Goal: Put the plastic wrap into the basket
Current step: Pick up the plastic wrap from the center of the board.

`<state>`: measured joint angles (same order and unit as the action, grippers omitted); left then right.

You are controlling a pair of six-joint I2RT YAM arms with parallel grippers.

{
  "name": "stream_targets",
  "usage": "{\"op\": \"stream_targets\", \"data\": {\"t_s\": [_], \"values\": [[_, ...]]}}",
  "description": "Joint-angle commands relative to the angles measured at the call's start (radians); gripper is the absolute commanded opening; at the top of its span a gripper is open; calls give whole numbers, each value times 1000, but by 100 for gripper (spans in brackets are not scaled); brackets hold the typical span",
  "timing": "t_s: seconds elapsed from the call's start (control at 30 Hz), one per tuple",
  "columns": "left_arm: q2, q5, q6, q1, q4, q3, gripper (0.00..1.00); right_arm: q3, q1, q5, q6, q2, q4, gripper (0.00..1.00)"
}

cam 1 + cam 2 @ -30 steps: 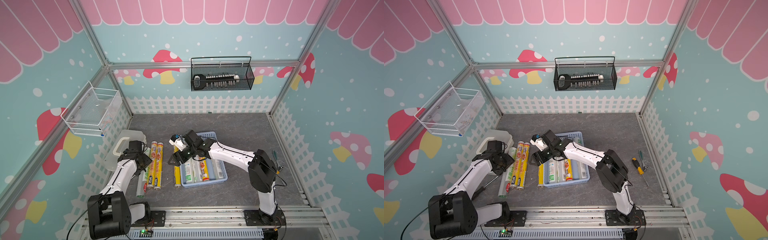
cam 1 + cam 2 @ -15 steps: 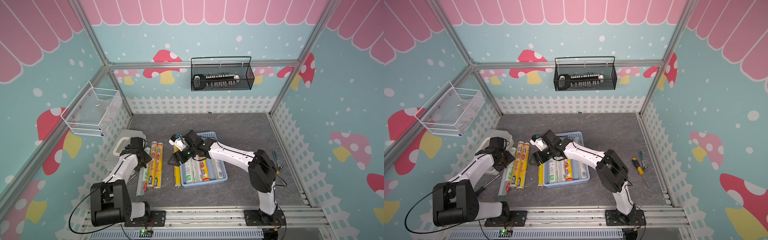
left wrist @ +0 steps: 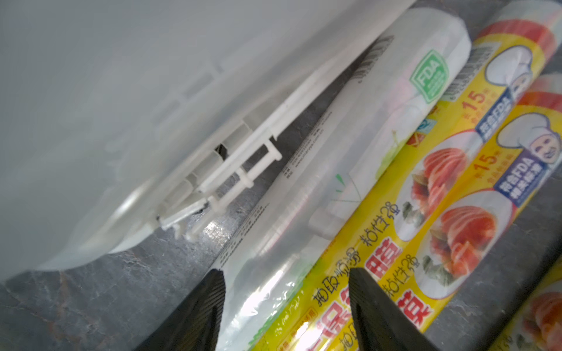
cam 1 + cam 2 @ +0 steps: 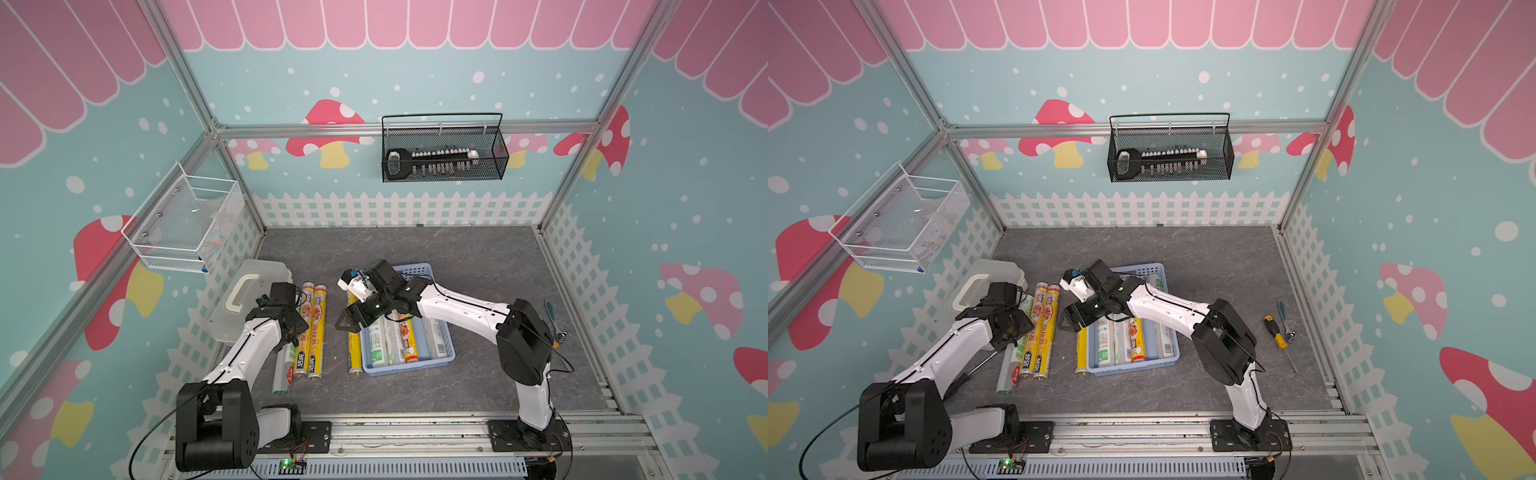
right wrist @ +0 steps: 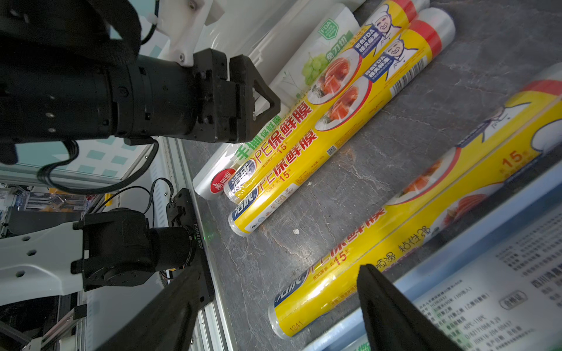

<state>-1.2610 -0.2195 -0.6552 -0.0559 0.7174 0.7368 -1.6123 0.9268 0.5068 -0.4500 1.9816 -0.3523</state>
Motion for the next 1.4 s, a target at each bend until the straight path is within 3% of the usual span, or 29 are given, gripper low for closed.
{"op": "stream_targets", "data": {"t_s": [0.0, 0.23, 0.43, 0.57, 0.77, 1.1, 1.37], "values": [[-17, -53, -19, 30, 11, -20, 66, 2, 1, 2, 1, 13, -16, 83], [-82, -69, -29, 47, 6, -20, 67, 21, 1, 0, 9, -1, -16, 84], [-100, 104, -13, 51, -32, -14, 66, 44, -2, -22, 20, -18, -15, 84], [-47, 146, -19, 68, -32, -17, 65, 57, -7, -37, 25, -33, -14, 84], [-16, 110, -10, 68, -33, -32, 69, 67, -16, -40, 27, -40, -13, 84], [-188, 92, 41, 68, -32, 35, 68, 68, -23, -42, 24, -39, -13, 84], [-233, 76, 60, 69, -35, 47, 68, 61, -28, -39, 16, -32, -12, 84]]}}
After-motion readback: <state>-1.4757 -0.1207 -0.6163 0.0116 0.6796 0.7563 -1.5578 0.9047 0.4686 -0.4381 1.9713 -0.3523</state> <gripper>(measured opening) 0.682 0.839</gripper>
